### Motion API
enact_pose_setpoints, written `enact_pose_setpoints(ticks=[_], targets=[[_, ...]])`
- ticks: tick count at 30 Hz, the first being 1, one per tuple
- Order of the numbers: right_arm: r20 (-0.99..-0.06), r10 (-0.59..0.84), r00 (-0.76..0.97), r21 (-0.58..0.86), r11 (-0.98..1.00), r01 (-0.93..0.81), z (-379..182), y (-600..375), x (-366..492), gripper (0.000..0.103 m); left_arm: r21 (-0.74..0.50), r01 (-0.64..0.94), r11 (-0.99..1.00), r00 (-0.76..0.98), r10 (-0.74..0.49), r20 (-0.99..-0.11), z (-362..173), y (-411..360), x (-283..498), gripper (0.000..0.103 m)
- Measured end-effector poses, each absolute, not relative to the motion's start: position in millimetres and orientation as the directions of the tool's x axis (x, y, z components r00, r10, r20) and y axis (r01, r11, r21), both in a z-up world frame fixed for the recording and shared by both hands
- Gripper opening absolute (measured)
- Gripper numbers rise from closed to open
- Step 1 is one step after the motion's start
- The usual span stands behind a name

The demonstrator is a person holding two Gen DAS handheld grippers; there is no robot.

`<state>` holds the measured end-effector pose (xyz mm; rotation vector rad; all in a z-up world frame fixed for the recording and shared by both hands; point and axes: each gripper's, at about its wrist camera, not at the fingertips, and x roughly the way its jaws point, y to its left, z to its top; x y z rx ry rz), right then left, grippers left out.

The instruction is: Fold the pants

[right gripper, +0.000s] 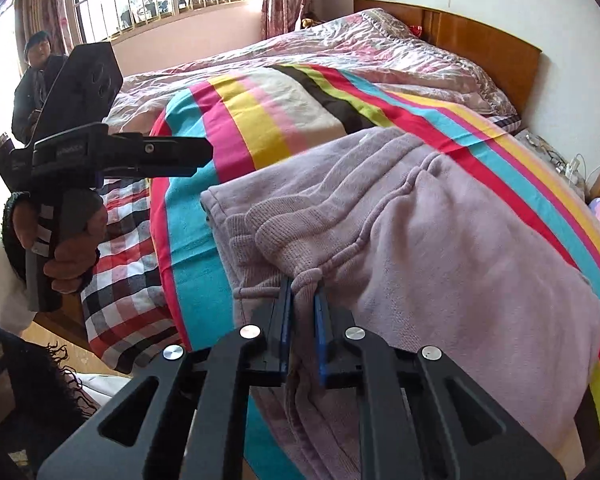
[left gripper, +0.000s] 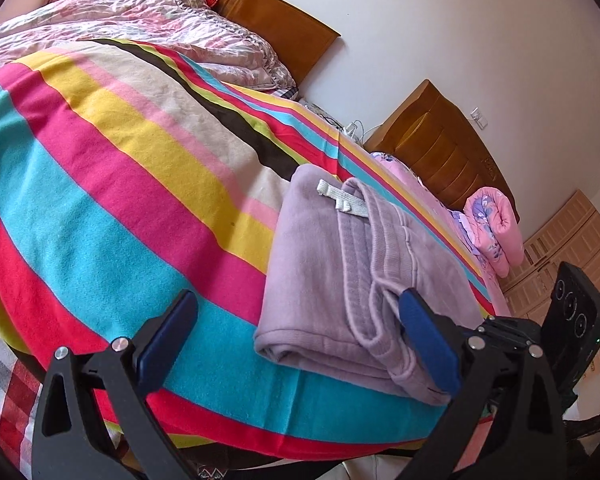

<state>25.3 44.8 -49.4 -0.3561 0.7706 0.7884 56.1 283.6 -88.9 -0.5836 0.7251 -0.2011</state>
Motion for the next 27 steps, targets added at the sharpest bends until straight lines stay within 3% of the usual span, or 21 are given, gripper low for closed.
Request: enact_pose_setpoints(ticks=[4,8,10,13,15,16,25,26,27], targets=[[-0.711,0.535,0.455,-0.002,0.646,-0.763,-23,48,18,0.011,-0.569,-0.037,0.822,0.764,-0.344,-0.546,-82,293,49,0.101],[-0.801,0.461,0.382,-0.014,0.623,-0.782,-67,64,17,0.011,-0.565,-0.039,0.824,0.765,-0.339,-0.547,-80,293,48,0.101],[-0.801,0.472,0.369,0.016,0.632,-0.775,-81,64,18,0.017,-0.557,-0.039,0.829,0.762,-0.337,-0.553,-81,291,46,0.101],[-0.795,0.501,0.342,0.057,0.623,-0.78,-78,61,18,0.03,-0.553,-0.042,0.832,0.757,-0.335,-0.561,-84,290,44,0.101],[-0.793,0.526,0.306,0.079,0.588,-0.805,-79,63,13,0.07,-0.56,-0.045,0.827,0.756,-0.338,-0.56,-86,291,43,0.101],[-0.798,0.509,0.323,0.04,0.579,-0.815,-82,66,8,0.07,-0.563,-0.046,0.825,0.755,-0.34,-0.56,-87,291,43,0.101],[-0.768,0.304,0.564,-0.391,0.475,-0.788,-104,88,-23,0.047,-0.567,-0.038,0.823,0.762,-0.343,-0.549,-84,294,30,0.101],[-0.738,0.273,0.617,-0.452,0.478,-0.753,-105,89,-25,0.028,-0.568,-0.035,0.822,0.761,-0.347,-0.548,-83,294,30,0.101],[-0.728,0.277,0.627,-0.461,0.479,-0.747,-102,87,-26,0.022,-0.572,-0.03,0.819,0.758,-0.355,-0.547,-82,294,29,0.101]])
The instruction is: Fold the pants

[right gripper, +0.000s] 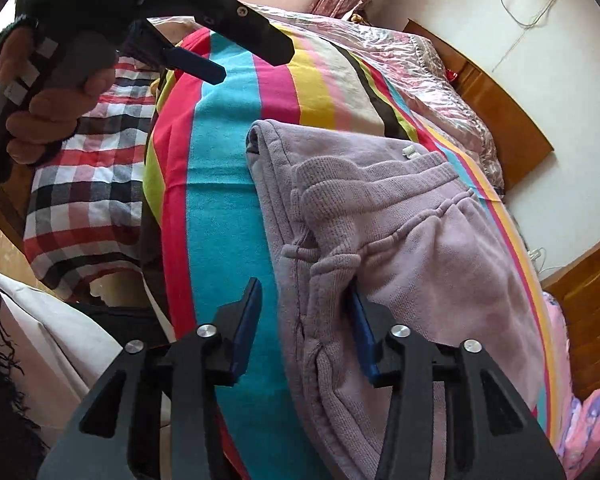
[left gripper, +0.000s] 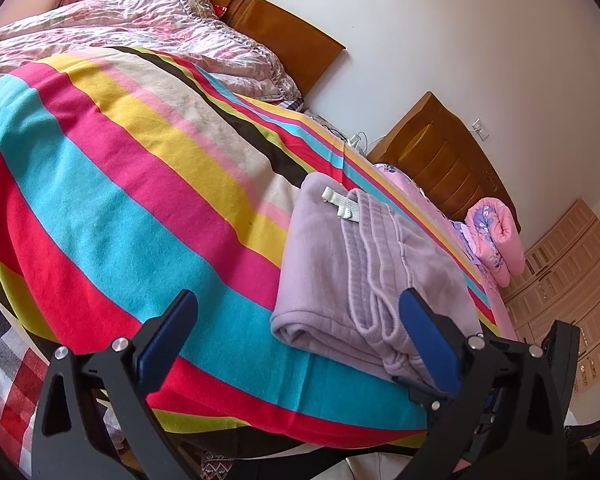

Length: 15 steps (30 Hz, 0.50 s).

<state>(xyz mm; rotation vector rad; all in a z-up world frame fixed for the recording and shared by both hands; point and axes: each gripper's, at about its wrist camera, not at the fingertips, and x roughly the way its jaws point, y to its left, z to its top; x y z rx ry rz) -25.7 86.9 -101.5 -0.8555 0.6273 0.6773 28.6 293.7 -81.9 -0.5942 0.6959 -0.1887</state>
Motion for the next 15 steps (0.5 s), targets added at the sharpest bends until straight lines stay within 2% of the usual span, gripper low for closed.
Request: enact_pose_setpoints(ticks=[2,4,7,9,10,15], targets=[[-0.685,0.311,0.659,-0.466,0.509,-0.724,-86,78,-27,0.016,-0.595,-0.009,0.804,0.745,-0.391,-0.54,-79,292,27,0.101],[-0.641,0.344,0.686,-0.442,0.565,-0.696,-63,66,-25,0.016,-0.653,0.038,0.756,0.72,-0.473,-0.507,-75,291,28,0.101],[-0.582,0.359,0.73,-0.435,0.62,-0.652,-39,52,-22,0.016,-0.827,0.141,0.544,0.629,-0.694,-0.35,-69,287,43,0.101],[-0.568,0.35,0.745,-0.455,0.62,-0.639,-33,51,-22,0.016,-0.907,0.164,0.388,0.554,-0.797,-0.241,-69,281,65,0.101],[-0.57,0.349,0.744,-0.463,0.612,-0.642,-34,52,-22,0.016,-0.931,0.148,0.333,0.505,-0.835,-0.218,-71,275,80,0.101],[-0.594,0.341,0.728,-0.518,0.53,-0.671,-48,72,-33,0.016,-0.941,0.062,0.333,0.278,-0.911,-0.304,-89,236,146,0.101]])
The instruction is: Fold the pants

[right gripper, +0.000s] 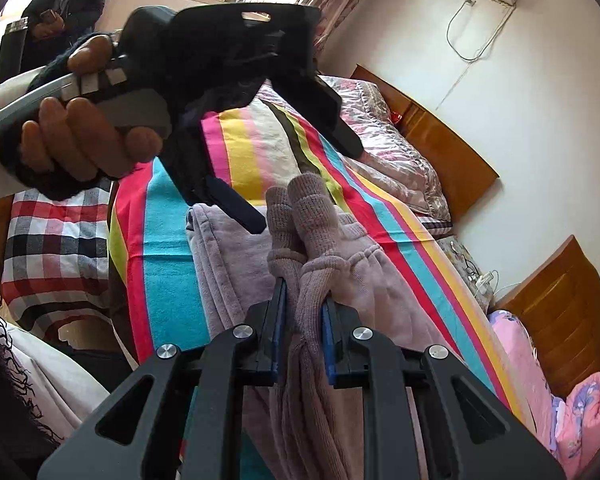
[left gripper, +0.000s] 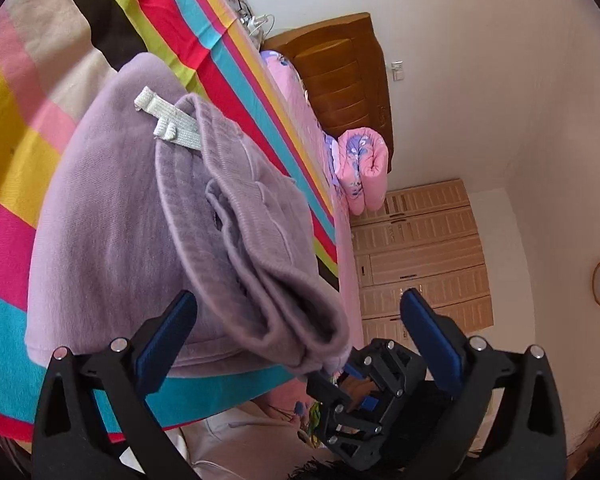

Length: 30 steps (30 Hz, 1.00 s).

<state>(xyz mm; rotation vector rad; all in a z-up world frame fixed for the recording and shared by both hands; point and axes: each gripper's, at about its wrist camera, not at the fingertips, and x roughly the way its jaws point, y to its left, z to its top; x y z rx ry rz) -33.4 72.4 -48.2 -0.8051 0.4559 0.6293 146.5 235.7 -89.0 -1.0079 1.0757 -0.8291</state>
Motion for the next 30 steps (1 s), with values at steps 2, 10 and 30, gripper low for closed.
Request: enact_pose_setpoints(ticks=[2,10,30], targets=[[-0.604,0.327,0.727,-0.548,0.492,-0.676,-60,80,-37,0.016,-0.93,0.054,0.364,0.211,-0.914,-0.345,-94,218,163,0.101],[-0.641,0.35,0.683,-0.471,0.524,-0.71,-69,72,-38,0.02,-0.734,0.133,0.665,0.168,-0.746,-0.645,-99,178,180,0.023],[-0.617,0.073,0.783,-0.045,0.991,-0.128,-113,-124,-54,0.062,-0.637,0.39,0.666,0.279,-0.744,-0.607,60,117,182,0.021]])
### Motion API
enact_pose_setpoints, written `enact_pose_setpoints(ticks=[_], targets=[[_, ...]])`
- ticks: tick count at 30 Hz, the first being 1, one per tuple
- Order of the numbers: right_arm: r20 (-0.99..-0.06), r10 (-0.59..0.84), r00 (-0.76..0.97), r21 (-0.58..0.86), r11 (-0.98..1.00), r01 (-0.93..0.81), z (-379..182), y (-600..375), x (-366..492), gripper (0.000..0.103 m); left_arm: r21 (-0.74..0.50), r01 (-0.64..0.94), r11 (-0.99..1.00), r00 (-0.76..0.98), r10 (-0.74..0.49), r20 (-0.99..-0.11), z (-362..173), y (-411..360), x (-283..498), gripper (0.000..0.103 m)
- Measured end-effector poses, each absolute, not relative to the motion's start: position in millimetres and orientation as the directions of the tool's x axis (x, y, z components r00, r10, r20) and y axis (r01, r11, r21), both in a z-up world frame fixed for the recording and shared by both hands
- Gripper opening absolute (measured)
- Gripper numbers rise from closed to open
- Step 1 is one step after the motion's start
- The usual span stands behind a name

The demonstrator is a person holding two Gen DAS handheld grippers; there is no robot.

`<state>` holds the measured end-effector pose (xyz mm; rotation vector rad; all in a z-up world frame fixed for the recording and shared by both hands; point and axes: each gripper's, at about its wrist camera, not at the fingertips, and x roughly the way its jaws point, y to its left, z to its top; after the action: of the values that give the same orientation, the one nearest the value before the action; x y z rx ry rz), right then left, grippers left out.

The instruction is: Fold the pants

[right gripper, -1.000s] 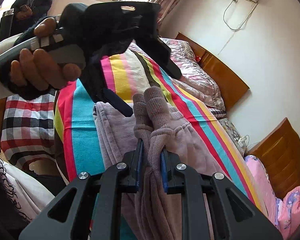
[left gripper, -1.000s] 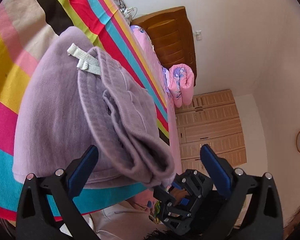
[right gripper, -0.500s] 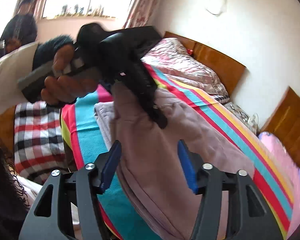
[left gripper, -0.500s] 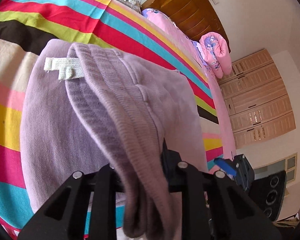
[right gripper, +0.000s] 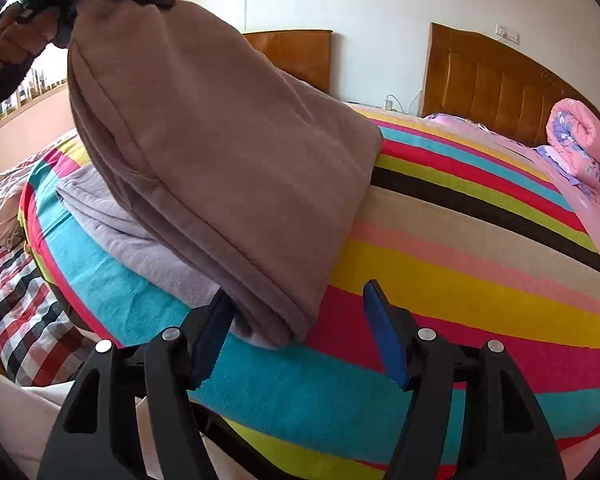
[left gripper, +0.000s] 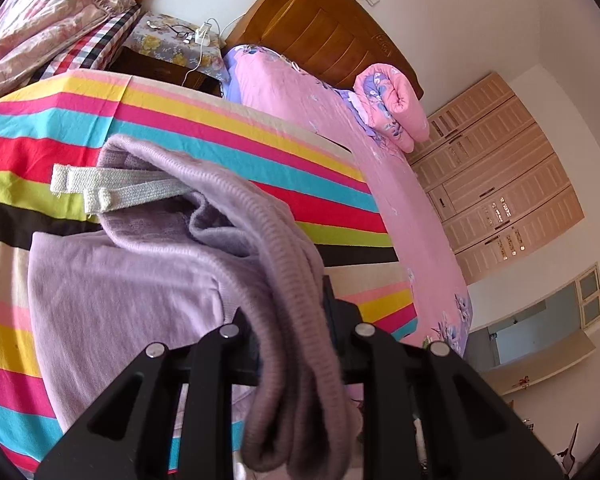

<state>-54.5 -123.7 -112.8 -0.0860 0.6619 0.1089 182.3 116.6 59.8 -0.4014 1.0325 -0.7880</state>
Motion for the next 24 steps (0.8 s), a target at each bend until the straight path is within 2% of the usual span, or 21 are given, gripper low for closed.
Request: enact_pose_setpoints(ticks=[4,6,8,11,12,13,14,18,22,23,24], targets=[[-0.582,-0.021,0.813,-0.166,0.982,-0.093,-115,-112,-56,0.067,-0.626,0.436,0.646,0.323,-0.762,-0.561,90,127,175,0.021],[-0.567,-0.026,0.824,-0.177,0.98,-0.091,-117,-109,-59,0.068,-0.63,0.413,0.658,0.355,-0.753,-0.554,75,156,171,0.021],[-0.595,-0.005,0.803,-0.134,0.987,-0.092,-120,-113,-54,0.068,-0.655,0.326,0.681,0.368,-0.73,-0.576,24,196,171,0.021],[-0.609,0.029,0.793,-0.092,0.99,-0.107,-126,-116,-52,0.069,-0.679,0.127,0.723,0.322,-0.678,-0.661,-88,246,174,0.022],[-0.612,0.032,0.79,-0.088,0.99,-0.108,-126,-117,-51,0.07,-0.735,0.114,0.669,0.329,-0.723,-0.607,-115,255,170,0.022],[-0.614,0.035,0.788,-0.084,0.99,-0.11,-126,-118,-51,0.071,-0.797,0.138,0.588,0.368,-0.777,-0.51,-125,266,164,0.022],[-0.619,0.044,0.784,-0.076,0.99,-0.115,-126,-121,-50,0.072,-0.822,0.134,0.553,0.383,-0.794,-0.472,-129,272,159,0.022],[-0.631,0.055,0.774,-0.049,0.993,-0.11,-126,-126,-45,0.076,-0.805,0.137,0.577,0.426,-0.768,-0.478,-122,270,152,0.023],[-0.678,0.165,0.716,0.035,0.981,-0.193,-122,-138,-41,0.078,-0.783,0.117,0.611,0.459,-0.733,-0.502,-115,282,145,0.039],[-0.689,0.215,0.692,0.068,0.97,-0.234,-116,-146,-40,0.077,-0.764,0.096,0.638,0.498,-0.696,-0.518,-107,288,140,0.048],[-0.698,0.266,0.665,0.102,0.956,-0.275,-112,-150,-43,0.077,-0.736,0.069,0.674,0.546,-0.643,-0.537,-98,296,130,0.05]])
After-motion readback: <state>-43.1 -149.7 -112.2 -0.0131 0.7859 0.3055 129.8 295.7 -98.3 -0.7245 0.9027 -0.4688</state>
